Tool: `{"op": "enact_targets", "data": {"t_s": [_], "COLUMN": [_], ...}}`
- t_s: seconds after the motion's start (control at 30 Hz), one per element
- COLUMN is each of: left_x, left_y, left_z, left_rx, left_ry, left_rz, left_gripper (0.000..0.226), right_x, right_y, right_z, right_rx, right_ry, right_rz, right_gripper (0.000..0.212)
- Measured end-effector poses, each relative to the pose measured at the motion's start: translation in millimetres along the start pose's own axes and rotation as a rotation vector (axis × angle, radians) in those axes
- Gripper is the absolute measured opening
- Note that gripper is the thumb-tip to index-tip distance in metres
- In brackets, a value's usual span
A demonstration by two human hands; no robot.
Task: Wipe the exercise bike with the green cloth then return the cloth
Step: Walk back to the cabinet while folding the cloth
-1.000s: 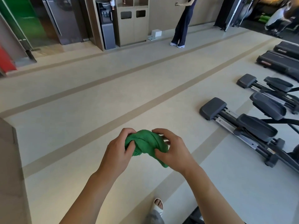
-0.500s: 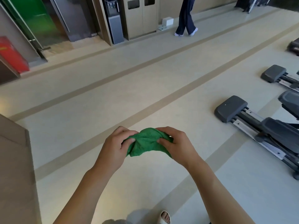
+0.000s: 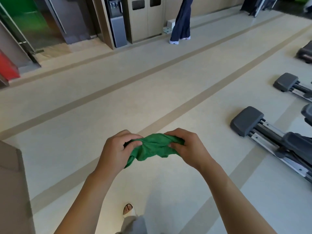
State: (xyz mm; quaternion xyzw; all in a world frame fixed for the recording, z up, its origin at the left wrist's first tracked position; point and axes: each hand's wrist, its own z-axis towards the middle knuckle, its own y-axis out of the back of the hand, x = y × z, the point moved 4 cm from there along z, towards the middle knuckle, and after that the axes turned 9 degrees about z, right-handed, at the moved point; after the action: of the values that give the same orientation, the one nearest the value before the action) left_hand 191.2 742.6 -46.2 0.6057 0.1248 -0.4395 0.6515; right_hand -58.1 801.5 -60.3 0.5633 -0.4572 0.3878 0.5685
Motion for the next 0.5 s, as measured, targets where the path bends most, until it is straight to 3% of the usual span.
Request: {"op": "enact_targets", "data": {"t_s": [0.2,0.5], "left_x": [59.4,132.7], "left_y": [62.3,107.4], "left_z": [57.9,89.9], "left_rx": [-0.011,-0.05], "left_ry": [-0.001,0.154], "left_rz": [-0.074,-0.201], "left_gripper": [0.017,0.019], "right_x": [41.2,62.0], "right_y": [-58.2,-121.9], "right_z": [77.6,158.3], "right_rx": [-0.035,0.039], "right_ry": [0.047,0.049], "right_rz": [-0.023,-0.05], "right_gripper": [0.038,0.039]}}
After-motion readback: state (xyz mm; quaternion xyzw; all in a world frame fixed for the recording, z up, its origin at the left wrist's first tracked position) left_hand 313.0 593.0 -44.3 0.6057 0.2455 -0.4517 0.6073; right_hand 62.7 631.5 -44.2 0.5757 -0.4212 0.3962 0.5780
